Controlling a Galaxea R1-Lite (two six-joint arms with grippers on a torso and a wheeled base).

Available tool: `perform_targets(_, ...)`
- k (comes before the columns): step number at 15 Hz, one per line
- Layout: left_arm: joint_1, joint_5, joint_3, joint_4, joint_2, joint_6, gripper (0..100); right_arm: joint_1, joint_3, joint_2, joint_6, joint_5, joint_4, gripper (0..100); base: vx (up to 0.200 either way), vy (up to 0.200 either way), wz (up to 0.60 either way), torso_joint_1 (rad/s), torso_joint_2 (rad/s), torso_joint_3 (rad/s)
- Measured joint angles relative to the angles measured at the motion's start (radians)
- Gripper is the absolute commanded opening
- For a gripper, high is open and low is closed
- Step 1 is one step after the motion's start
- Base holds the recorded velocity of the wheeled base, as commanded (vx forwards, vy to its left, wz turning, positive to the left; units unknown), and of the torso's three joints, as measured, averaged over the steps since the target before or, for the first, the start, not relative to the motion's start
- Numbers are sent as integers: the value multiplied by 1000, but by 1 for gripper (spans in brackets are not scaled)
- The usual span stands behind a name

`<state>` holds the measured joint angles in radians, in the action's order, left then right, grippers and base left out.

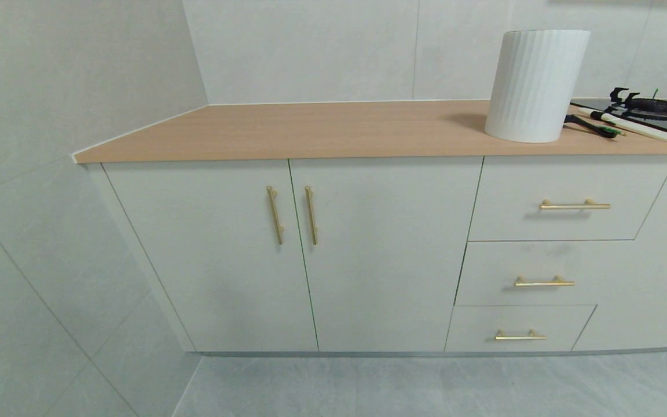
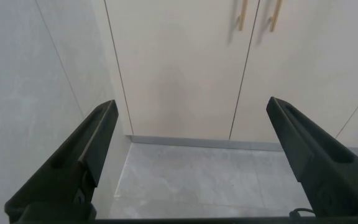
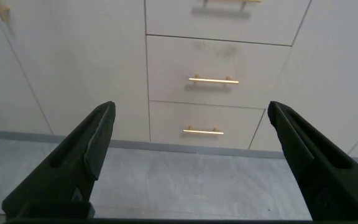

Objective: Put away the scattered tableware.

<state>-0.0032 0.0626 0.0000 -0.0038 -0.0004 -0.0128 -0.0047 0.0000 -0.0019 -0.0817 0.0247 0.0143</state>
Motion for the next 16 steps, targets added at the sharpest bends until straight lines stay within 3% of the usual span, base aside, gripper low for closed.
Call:
perform_targets(5, 0, 0, 0, 0, 0, 0, 100, 0, 0, 0, 15, 0, 0, 100, 0, 0, 0, 0, 0, 0)
perform_targets(16, 0, 0, 0, -1, 0, 1, 100, 0, 0, 1, 16, 0, 1, 100, 0, -200, 0, 2, 3, 2)
